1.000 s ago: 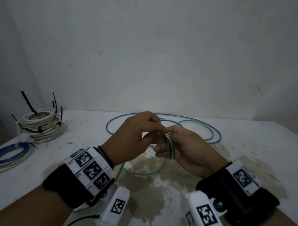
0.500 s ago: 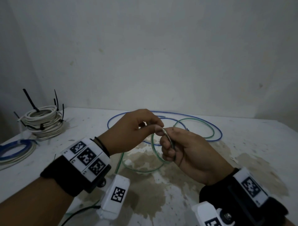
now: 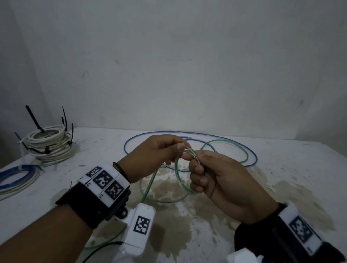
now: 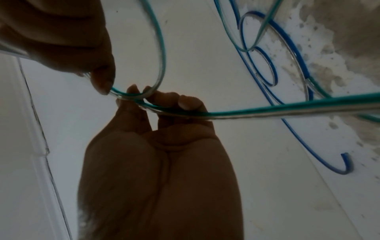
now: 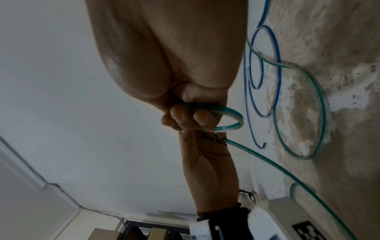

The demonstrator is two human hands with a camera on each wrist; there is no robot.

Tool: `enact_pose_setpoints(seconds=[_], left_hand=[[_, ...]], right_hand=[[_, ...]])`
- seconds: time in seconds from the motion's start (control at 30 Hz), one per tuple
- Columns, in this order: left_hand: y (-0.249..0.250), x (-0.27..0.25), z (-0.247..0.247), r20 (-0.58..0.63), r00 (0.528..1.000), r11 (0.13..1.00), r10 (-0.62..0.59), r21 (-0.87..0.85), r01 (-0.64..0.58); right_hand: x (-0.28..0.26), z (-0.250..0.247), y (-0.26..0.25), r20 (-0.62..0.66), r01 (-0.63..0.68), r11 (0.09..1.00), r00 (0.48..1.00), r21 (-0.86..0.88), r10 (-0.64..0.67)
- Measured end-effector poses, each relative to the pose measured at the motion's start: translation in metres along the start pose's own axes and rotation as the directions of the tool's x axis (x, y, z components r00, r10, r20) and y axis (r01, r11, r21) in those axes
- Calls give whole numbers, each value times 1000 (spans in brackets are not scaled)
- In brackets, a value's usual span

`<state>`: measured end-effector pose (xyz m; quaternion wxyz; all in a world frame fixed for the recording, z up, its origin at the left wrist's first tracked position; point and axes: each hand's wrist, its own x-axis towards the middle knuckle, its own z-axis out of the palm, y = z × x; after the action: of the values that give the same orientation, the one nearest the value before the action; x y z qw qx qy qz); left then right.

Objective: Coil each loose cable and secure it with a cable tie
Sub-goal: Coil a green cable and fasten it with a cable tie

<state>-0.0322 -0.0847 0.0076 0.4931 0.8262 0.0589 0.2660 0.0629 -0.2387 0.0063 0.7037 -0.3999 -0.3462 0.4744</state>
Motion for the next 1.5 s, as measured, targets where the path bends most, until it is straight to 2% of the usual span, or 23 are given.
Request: enact_pose_setpoints(seconds=[0.1,0.2,0.27,0.37,0.43,0.5,0.6,0.67,0.7,0.77,0.9,1.0,1.1,1.17,1.2,1.27,1.33,1.37,1.4,1.5], left_hand=[[-8,0,-1,-93,996,997,-15,72,22],[-19,1,-3,-193,976,962,95,269,-41],[-23,1,-3,-205,966,930,159,361,-76],[-30,1,-3,-98,951,828,292,524,-200],[-32,2,0,15,940,741,342,611,-279],[-30,5,6,87,922,691,378,635,-344],[-24,14,18,136,898,621,419,678,-393],[-21,20,24,123,892,582,436,717,-384],[-20,23,27,116,884,540,454,753,-376],[-19,31,29,125,853,397,507,844,-360],[-19,39,24,326,764,109,557,883,-456],[-16,36,21,447,726,-18,522,857,-515],[-19,28,23,535,701,-72,471,816,-574],[-23,22,24,545,681,-15,490,786,-619],[-25,19,24,519,683,57,514,774,-631],[-26,13,27,397,727,288,560,730,-620],[-22,4,31,204,812,567,547,623,-539],[-20,0,35,129,837,660,532,556,-506],[-19,-2,39,79,845,709,528,507,-490],[-15,-9,54,-7,859,765,512,459,-452]], right_hand=[[-2,0,-18,-38,72,997,997,28,-71],[0,-6,-51,-98,137,984,987,116,-126],[3,-13,-73,-185,202,956,969,213,-164],[7,-24,-103,-259,296,906,940,301,-221],[6,-28,-118,-232,287,910,947,300,-222],[5,-28,-122,-203,256,934,957,248,-208],[5,-20,-119,-165,208,969,969,133,-185],[4,-17,-116,-140,178,977,977,120,-160],[3,-15,-115,-125,167,978,980,123,-152],[-1,-12,-115,-98,143,980,987,139,-130],[-7,-7,-117,-35,105,981,994,166,-101],[-10,-5,-119,-16,93,981,996,171,-91],[-6,-11,-121,-82,125,980,990,155,-113],[-2,-22,-122,-148,138,977,982,163,-114],[1,-28,-120,-180,136,976,978,170,-105],[5,-37,-112,-229,125,972,970,197,-78],[10,-42,-101,-243,108,965,969,240,-48],[14,-44,-94,-241,98,962,970,255,-35],[17,-45,-88,-239,87,960,971,265,-22],[26,-47,-71,-252,68,954,968,292,8]])
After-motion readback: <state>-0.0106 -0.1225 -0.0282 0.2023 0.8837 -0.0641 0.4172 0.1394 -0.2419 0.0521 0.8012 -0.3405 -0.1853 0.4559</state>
